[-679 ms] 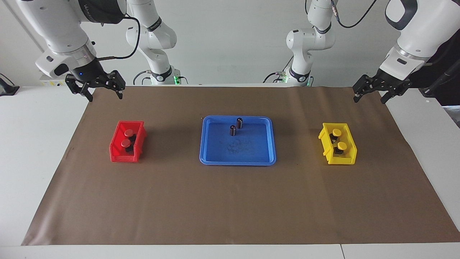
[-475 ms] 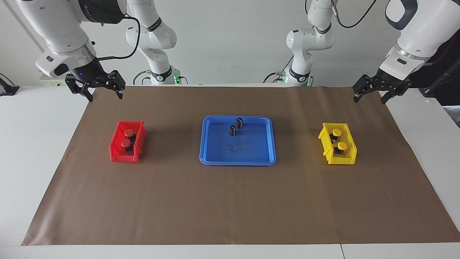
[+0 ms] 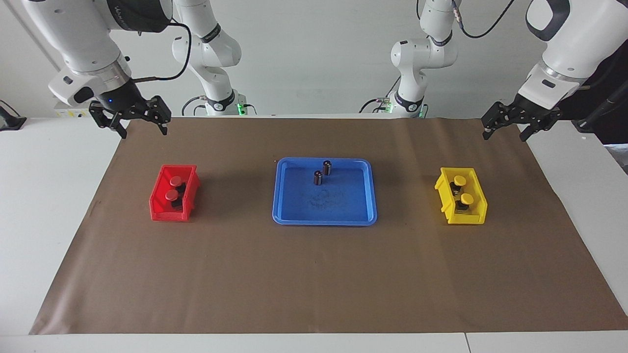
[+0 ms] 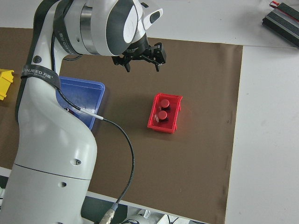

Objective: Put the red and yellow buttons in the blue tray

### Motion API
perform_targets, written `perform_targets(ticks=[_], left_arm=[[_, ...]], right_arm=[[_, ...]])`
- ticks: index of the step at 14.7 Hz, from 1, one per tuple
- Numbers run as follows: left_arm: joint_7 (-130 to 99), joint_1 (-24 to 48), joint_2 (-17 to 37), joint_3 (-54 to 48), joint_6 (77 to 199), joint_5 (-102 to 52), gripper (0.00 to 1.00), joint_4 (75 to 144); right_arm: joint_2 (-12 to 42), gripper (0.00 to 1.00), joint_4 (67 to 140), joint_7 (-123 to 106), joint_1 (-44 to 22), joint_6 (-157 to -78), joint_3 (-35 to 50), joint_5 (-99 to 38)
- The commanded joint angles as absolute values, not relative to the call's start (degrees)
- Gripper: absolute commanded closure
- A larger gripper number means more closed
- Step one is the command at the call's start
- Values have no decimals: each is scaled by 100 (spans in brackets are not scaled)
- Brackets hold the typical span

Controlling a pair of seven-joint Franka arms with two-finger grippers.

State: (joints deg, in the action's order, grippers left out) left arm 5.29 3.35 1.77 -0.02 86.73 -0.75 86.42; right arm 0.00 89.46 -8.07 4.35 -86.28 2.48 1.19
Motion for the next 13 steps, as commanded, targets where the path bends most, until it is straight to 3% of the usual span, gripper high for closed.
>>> perform_targets(ticks=[1,5,8,13], left_arm=[[554,316,35,9,8789,-97,0,8824],[554,316,35,9,8789,-97,0,8824],[554,316,35,9,8789,-97,0,8824],[554,316,35,9,8789,-97,0,8824]], right_arm=[[-114,7,9070,-835,466,-8561,281,219],[-176,23,9316,-800,466,-8822,281,220],[-255,25,10289,-817,501,-10051,281,158],[61,29,11256,-835,571,-11379,273,123]])
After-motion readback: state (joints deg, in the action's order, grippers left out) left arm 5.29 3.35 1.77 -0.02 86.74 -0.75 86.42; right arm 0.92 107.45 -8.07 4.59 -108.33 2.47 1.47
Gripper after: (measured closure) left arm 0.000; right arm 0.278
